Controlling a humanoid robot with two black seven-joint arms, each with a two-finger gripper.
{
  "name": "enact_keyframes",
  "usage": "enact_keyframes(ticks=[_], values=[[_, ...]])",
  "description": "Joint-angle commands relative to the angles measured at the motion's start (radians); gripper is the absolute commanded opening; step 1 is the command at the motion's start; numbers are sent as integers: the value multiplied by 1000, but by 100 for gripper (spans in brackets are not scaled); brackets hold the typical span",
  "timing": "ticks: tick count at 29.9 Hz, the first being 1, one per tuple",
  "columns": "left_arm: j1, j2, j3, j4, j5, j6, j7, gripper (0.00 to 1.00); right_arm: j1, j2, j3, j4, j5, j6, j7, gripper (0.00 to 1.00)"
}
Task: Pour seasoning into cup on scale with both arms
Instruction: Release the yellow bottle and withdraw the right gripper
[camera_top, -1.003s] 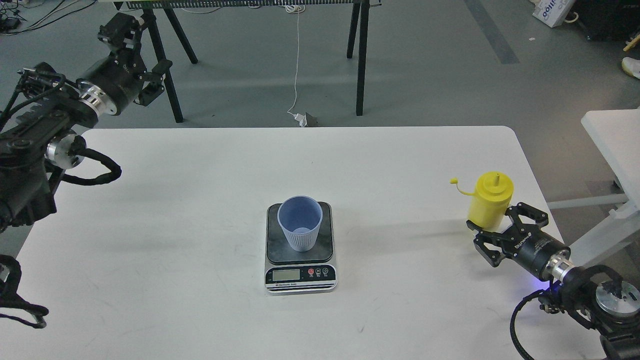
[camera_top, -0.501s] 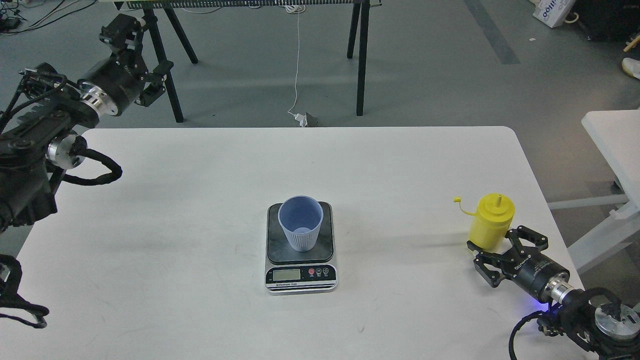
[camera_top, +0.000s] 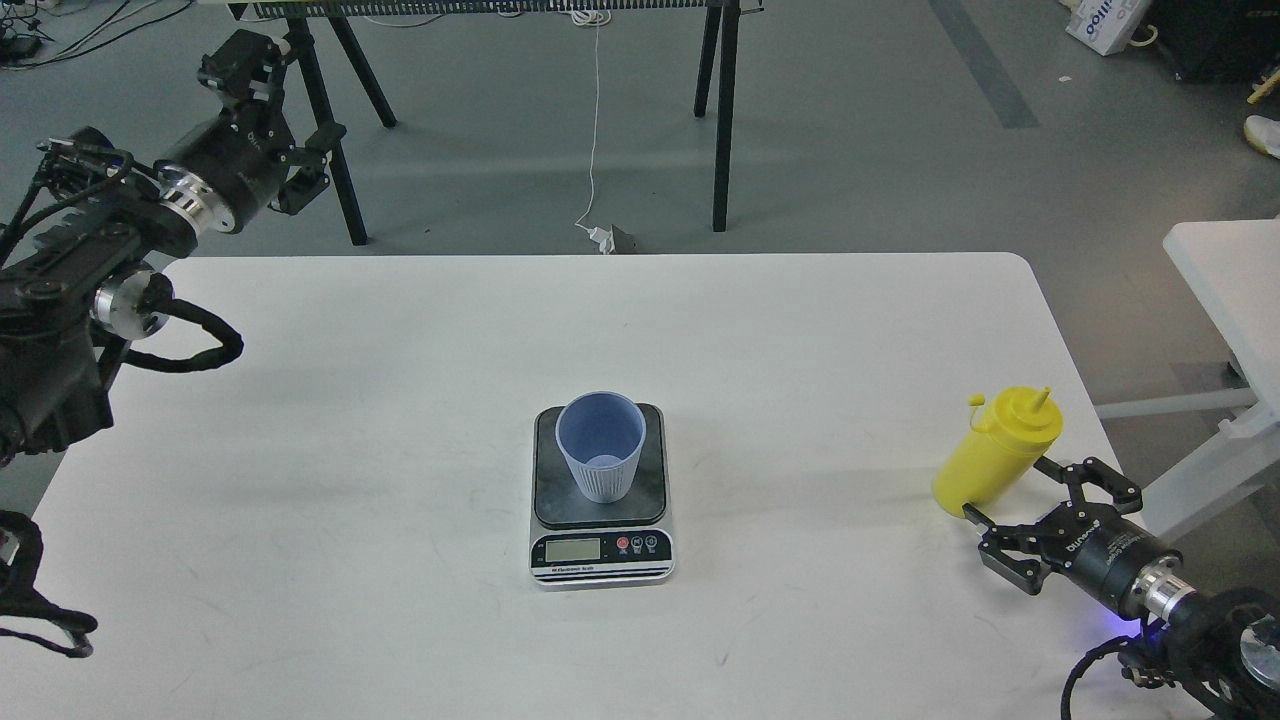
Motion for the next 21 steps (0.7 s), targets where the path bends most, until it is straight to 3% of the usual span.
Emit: enact_keyframes(ticks=[1,7,12,17,21], values=[[3,-6,-2,0,0,0,0,99,-55,-77,36,92,16,0,1,97],[12,-6,-3,0,-3,0,0,99,-68,-225,132,230,72,0,5,97],[26,-2,-11,-4,-14,0,0,99,157,-269,107,212,59,0,5,97],[43,9,-15,-6,-17,0,0,99,426,-256,-43,62,42,0,7,97],[43,12,-15,-6,-18,0,0,99,590,-173,-155,-63,40,0,8,97]])
